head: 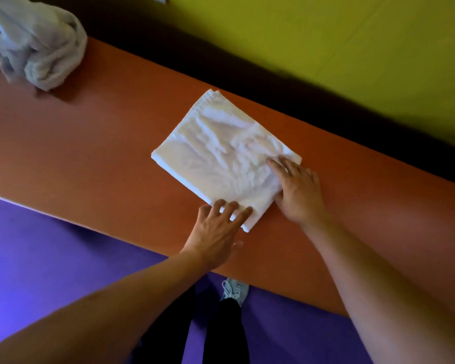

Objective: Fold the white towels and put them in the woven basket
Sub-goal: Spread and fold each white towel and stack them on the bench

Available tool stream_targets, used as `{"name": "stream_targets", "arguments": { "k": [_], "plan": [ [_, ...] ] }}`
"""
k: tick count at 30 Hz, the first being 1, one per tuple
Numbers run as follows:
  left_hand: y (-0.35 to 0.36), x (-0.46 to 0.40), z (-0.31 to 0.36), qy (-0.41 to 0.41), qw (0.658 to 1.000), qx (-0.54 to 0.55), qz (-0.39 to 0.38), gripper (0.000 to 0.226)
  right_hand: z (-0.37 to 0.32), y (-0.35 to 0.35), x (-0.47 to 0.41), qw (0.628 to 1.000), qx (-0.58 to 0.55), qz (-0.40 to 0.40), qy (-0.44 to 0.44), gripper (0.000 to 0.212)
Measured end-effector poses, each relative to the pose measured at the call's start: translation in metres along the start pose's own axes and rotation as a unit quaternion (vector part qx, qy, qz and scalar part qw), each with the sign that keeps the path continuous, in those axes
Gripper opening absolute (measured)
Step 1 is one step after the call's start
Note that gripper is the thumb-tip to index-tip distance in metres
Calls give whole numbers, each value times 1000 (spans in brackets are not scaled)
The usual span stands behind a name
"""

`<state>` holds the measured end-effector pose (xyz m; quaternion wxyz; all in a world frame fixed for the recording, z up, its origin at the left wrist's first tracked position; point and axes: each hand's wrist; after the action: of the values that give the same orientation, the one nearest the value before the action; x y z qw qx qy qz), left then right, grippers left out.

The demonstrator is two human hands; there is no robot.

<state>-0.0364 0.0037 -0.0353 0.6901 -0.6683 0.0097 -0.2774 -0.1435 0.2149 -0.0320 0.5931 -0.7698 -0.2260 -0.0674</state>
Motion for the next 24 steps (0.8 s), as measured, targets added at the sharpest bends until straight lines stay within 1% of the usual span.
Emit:
{"name": "stream_targets", "arguments": {
  "k": [2,5,7,10,13,17,19,22,24],
  "plan": [
    [0,5,5,-24,1000,2,-11,84,2,8,24,1000,4,20,17,79],
    [3,13,8,-53,998,6,-15,79,1,25,64,999,2,19,43,79],
    [9,18,7,-61,998,-19,-6,71,0,37,90,999,19,25,23,76],
    [19,25,3,-75,996,-34,20,61,2,54,121,998,47,34,-32,74],
    [27,33,0,-69,996,-28,45,58,3,65,139,997,39,52,-38,74],
    [23,41,-6,-53,996,44,59,38,-1,71,148,998,5,60,8,71],
    [15,42,-11,-55,992,97,51,39,-3,73,150,996,-28,77,18,67],
    [4,44,-15,-56,984,157,61,38,0,73,153,991,-58,114,28,54],
    [-4,48,-17,-67,976,192,80,32,-2,68,154,985,-102,129,48,41]
  ]
}}
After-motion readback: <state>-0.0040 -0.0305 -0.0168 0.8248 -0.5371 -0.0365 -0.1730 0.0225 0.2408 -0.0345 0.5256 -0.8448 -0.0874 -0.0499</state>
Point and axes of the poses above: each hand's wrist, its own x-axis away from the middle knuckle, its own y-axis out of the palm, z = x × y, and after that the axes turned 11 degrees about -x, right-handed
